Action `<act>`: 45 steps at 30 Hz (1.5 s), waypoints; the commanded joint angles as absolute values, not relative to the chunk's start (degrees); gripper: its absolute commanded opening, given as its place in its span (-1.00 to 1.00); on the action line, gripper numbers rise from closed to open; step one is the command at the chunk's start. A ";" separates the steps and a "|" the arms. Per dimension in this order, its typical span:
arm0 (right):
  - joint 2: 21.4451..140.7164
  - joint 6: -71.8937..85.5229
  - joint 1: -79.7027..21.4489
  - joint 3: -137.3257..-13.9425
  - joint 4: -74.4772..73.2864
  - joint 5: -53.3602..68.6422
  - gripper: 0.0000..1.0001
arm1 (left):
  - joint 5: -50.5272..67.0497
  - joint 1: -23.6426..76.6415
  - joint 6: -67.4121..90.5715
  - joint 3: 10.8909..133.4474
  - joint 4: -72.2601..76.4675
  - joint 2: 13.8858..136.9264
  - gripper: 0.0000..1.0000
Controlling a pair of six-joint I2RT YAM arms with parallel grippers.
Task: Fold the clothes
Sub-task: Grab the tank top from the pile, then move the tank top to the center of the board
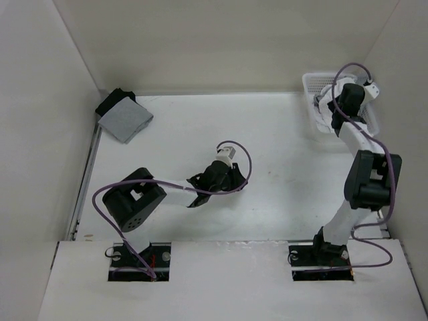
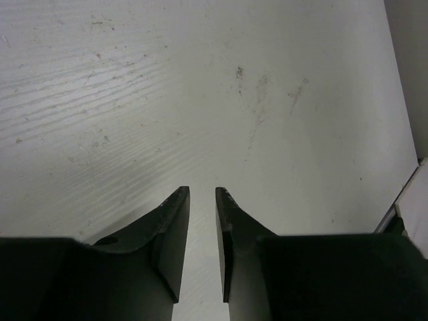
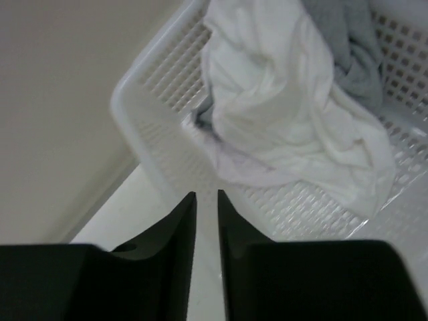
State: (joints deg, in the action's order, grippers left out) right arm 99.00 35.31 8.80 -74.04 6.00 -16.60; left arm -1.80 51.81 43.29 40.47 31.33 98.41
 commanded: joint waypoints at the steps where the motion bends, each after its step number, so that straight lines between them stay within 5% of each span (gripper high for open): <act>1: 107.99 34.10 13.22 -85.14 0.18 -17.14 -0.26 | -1.14 51.90 42.28 40.17 35.68 95.45 -0.48; 6: 117.93 34.98 16.92 -95.34 -1.49 -14.24 0.08 | -1.50 50.23 42.54 39.20 36.83 95.36 -0.25; 12: 127.96 38.31 17.45 -105.28 -1.41 -9.58 0.08 | -0.97 49.70 42.89 39.55 36.91 96.85 -0.23; 15: 129.72 39.90 17.36 -106.70 -0.44 -7.74 -0.43 | -0.88 49.79 42.80 39.73 37.09 97.03 -0.23; 16: 129.20 41.38 17.36 -106.09 0.34 -7.30 -0.80 | -0.88 49.70 42.89 39.73 37.09 97.21 -0.23; 18: 125.10 42.45 17.36 -101.29 4.45 -6.68 -0.97 | -0.88 49.61 42.80 39.64 37.09 96.95 -0.23; 25: 90.58 42.72 11.22 -72.28 22.23 -2.64 -0.95 | -1.58 49.00 42.89 38.59 38.05 95.19 -0.24; 30: 62.20 41.14 -1.06 -60.31 16.19 -0.17 -0.94 | -2.63 45.49 44.12 35.60 38.24 89.67 -0.25; 35: 47.49 42.01 -16.08 -58.71 8.37 -1.32 -0.92 | -6.40 40.22 46.40 32.18 34.47 77.91 -0.25; 40: 47.71 45.78 -28.94 -52.75 8.52 -1.23 -0.89 | -9.05 34.16 49.04 26.64 28.93 62.96 -0.23; 45: 69.25 49.91 -30.64 -42.38 22.01 5.67 -0.72 | -10.10 26.25 50.27 20.49 19.45 49.77 -0.20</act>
